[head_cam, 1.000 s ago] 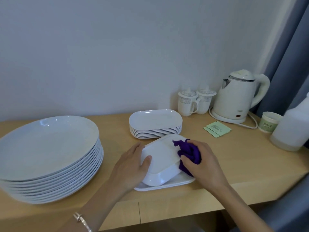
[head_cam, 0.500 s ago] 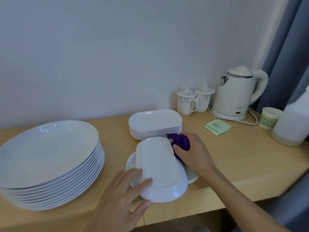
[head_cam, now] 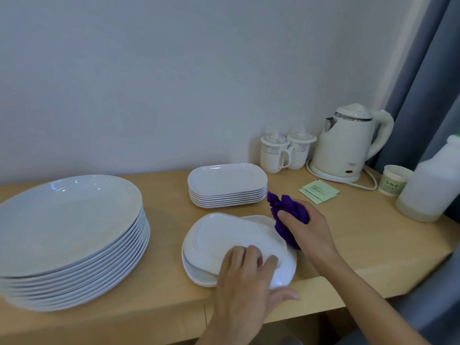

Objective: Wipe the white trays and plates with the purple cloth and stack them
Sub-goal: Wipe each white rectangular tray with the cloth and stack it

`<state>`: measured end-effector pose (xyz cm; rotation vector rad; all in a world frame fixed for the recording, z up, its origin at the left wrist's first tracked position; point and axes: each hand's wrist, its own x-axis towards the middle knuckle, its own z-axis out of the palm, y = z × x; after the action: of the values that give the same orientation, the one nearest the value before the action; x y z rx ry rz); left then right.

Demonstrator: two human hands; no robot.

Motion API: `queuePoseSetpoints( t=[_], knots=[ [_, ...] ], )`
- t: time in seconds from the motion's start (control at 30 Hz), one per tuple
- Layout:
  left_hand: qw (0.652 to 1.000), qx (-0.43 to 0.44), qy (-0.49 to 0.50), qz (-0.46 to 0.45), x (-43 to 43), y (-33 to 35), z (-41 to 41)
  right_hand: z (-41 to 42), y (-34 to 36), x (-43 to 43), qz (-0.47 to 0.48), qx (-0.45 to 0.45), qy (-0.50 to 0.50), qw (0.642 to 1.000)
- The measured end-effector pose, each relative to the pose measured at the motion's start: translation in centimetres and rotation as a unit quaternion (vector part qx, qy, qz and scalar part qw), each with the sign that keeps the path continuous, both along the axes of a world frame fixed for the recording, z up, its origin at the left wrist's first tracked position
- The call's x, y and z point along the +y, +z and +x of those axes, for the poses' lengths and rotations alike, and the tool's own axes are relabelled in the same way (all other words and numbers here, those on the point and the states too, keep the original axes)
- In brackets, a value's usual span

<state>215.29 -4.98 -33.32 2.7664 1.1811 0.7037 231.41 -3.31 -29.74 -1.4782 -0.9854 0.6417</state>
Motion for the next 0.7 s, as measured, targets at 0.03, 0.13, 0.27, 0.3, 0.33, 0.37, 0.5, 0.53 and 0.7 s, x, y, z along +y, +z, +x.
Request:
queuePoseSetpoints(
  t=[0.03, 0.13, 0.27, 0.3, 0.33, 0.37, 0.5, 0.53, 0.7],
  knots=[
    [1.000, -0.008, 0.003, -0.026, -0.4, 0.4, 0.4, 0.0, 0.1, -0.2, 0.006, -0.008, 0.000, 1.000],
    [0.997, -0.045, 0.000, -0.059, 0.0, 1.8, 0.2, 0.1, 0.8, -0.8, 0.022, -0.041, 0.000, 0.999],
    [0.999, -0.037, -0.014, 0.022, 4.9, 3.2, -3.5, -0.1, 1.6, -1.5, 0.036, -0.091, -0.001, 0.995],
    [0.999, -0.006, 0.024, 0.035, 6.3, 3.3, -4.1, -0.4, 1.8, -1.8, 0.040, -0.105, 0.015, 0.994],
    [0.998, 0.050, 0.048, 0.008, 7.3, 3.6, -4.3, -0.9, 2.1, -2.1, 0.044, -0.126, 0.037, 0.990],
    [0.995, 0.086, 0.056, -0.001, 8.1, 3.3, -4.4, -1.4, 2.1, -2.3, 0.044, -0.158, 0.061, 0.984],
    [0.984, 0.097, 0.133, -0.065, 8.7, 1.9, -4.6, -3.6, 0.6, -2.1, -0.013, -0.329, 0.146, 0.933],
    [0.983, 0.085, 0.154, -0.054, 8.5, 1.8, -4.8, -3.7, 0.2, -1.7, -0.025, -0.357, 0.153, 0.921],
    [0.974, 0.047, 0.220, -0.030, 7.8, 1.4, -4.9, -2.2, 0.6, 1.7, -0.032, -0.336, 0.101, 0.936]
  ],
)
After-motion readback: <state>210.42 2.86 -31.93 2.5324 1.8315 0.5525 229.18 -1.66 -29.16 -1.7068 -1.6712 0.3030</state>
